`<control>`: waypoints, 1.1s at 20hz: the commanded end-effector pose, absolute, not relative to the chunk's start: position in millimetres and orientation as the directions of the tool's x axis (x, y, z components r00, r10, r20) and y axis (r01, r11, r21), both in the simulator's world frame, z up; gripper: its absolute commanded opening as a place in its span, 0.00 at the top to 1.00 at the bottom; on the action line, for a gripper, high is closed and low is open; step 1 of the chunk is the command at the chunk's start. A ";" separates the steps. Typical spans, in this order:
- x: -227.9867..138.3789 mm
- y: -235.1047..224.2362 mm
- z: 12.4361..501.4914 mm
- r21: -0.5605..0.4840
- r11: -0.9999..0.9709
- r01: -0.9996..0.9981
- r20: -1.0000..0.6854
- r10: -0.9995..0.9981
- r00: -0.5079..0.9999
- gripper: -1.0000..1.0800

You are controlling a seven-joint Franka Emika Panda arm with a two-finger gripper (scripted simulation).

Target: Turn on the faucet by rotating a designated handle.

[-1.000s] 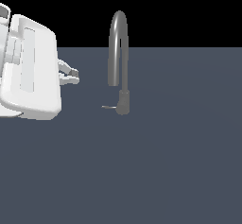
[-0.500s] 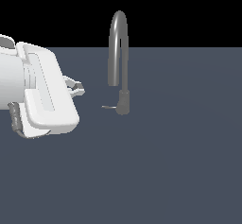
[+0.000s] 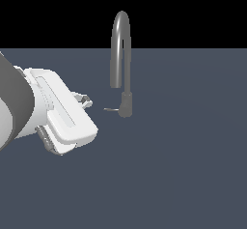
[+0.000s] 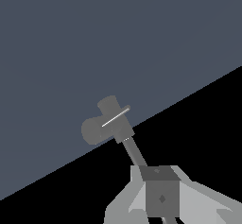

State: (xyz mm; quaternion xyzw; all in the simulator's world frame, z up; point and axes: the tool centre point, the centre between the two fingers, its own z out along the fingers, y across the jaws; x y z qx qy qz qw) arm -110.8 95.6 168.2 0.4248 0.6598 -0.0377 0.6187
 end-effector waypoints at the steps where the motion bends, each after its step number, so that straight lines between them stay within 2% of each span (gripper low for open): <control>1: -107.7 93.5 160.1 0.453 0.677 0.580 -0.867 0.486 0.109 1.00; 22: -78.4 64.9 99.9 0.199 0.923 0.328 -0.978 0.206 0.013 1.00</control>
